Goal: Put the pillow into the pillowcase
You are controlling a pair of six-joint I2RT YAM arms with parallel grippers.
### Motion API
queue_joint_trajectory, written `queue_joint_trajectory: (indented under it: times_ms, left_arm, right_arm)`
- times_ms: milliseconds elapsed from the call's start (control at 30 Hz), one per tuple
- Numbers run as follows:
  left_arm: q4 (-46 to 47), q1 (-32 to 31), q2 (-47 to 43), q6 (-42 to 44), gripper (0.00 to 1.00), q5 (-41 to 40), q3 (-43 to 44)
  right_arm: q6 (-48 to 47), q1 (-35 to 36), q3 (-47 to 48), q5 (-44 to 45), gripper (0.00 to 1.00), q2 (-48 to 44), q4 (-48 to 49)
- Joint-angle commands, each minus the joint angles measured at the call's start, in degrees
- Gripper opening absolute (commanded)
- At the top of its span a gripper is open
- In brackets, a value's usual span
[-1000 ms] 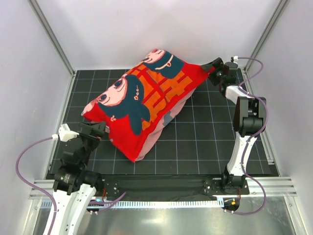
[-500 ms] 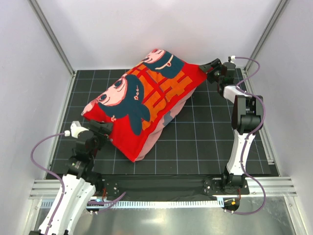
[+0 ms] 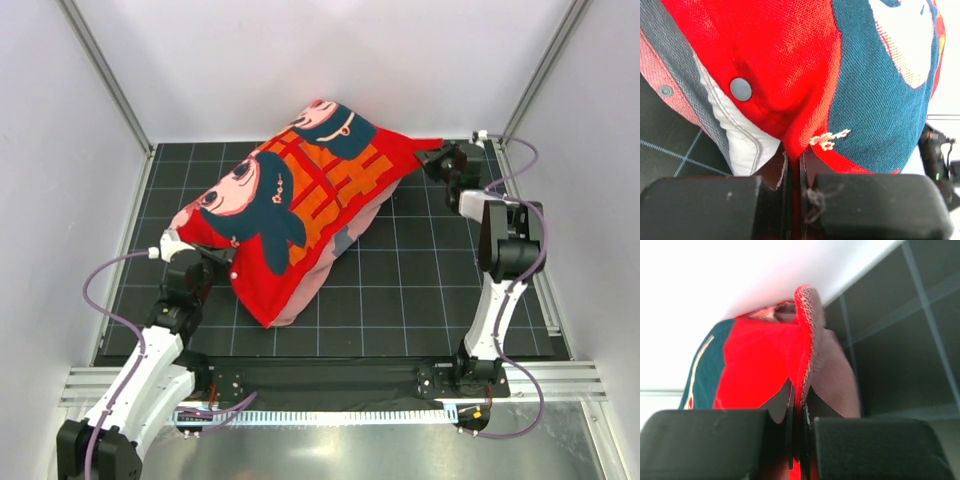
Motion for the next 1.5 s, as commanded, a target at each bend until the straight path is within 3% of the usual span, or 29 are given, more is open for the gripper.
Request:
queue_joint_trajectory:
  times_ms: [0, 100, 267, 367, 467, 500, 533, 567, 600, 667, 767, 900, 1100, 1267, 1367, 1467]
  left_arm:
    - [1.7, 1.0, 0.8, 2.8, 0.00, -3.2, 2.9]
    - [3.0, 2.4, 4.6, 4.9, 0.00, -1.2, 5.5]
    - [9.0, 5.1, 20.1, 9.6, 0.00, 7.3, 14.6]
    - [7.8, 5.6, 25.0, 11.6, 0.00, 10.2, 20.0]
    - [5.2, 5.8, 22.7, 12.6, 0.02, 8.1, 21.7]
    - [1.4, 5.8, 21.5, 14.0, 0.11, 4.8, 23.0]
    - [-0.9, 5.8, 20.4, 15.2, 0.27, 3.2, 24.1]
    - [-3.1, 5.9, 18.2, 16.2, 0.56, 1.8, 25.1]
    - [-8.8, 5.9, 17.0, 17.9, 0.68, -1.2, 27.3]
    - [-13.6, 6.0, 14.7, 18.9, 0.86, -3.3, 28.9]
    - [-19.0, 5.9, 8.9, 21.1, 0.91, -3.4, 31.1]
    - [-24.4, 5.9, 0.9, 25.4, 0.99, -0.3, 33.8]
    - [-34.1, 5.9, -4.8, 35.5, 1.00, 6.0, 37.0]
    - [-35.0, 5.9, -8.1, 41.0, 1.00, 13.9, 31.7]
    - [-34.4, 6.0, -11.0, 42.4, 1.00, 15.2, 28.1]
    - [-33.2, 5.9, -14.0, 42.6, 1.00, 14.6, 23.9]
  right_arm:
    - [4.0, -2.2, -11.6, 6.3, 0.04, -11.4, 13.7]
    - [5.6, -3.8, -24.0, 8.2, 0.04, -19.8, 19.5]
    - [5.0, -7.2, -45.8, 14.0, 0.04, -38.1, 18.9]
    - [4.3, -10.9, -52.3, 12.0, 0.04, -49.6, 14.5]
    - [0.9, -16.1, -52.6, 9.9, 0.04, -60.3, 2.7]
    - [-2.3, -17.6, -52.0, 9.3, 0.12, -62.6, -3.4]
    - [-3.8, -18.1, -49.9, 9.0, 0.39, -65.1, -7.2]
    - [-5.2, -18.2, -48.4, 11.3, 0.99, -69.2, -11.4]
    - [-7.3, -18.2, -46.8, 12.9, 1.00, -71.6, -20.6]
    - [-10.2, -18.2, -42.2, 14.0, 1.00, -76.6, -26.9]
    - [-13.2, -18.2, -36.1, 12.7, 1.00, -80.0, -36.2]
    - [-19.0, -18.2, -29.5, 3.3, 1.00, -84.3, -46.2]
    - [-23.8, -18.2, -28.3, -5.4, 1.00, -92.2, -51.2]
    - [-20.8, -18.2, -37.4, -16.4, 1.00, -101.4, -46.7]
    - [-22.8, -18.0, -41.6, -14.6, 1.00, -104.9, -46.8]
    - [-28.1, -13.9, -43.1, -7.2, 1.00, -105.4, -49.6]
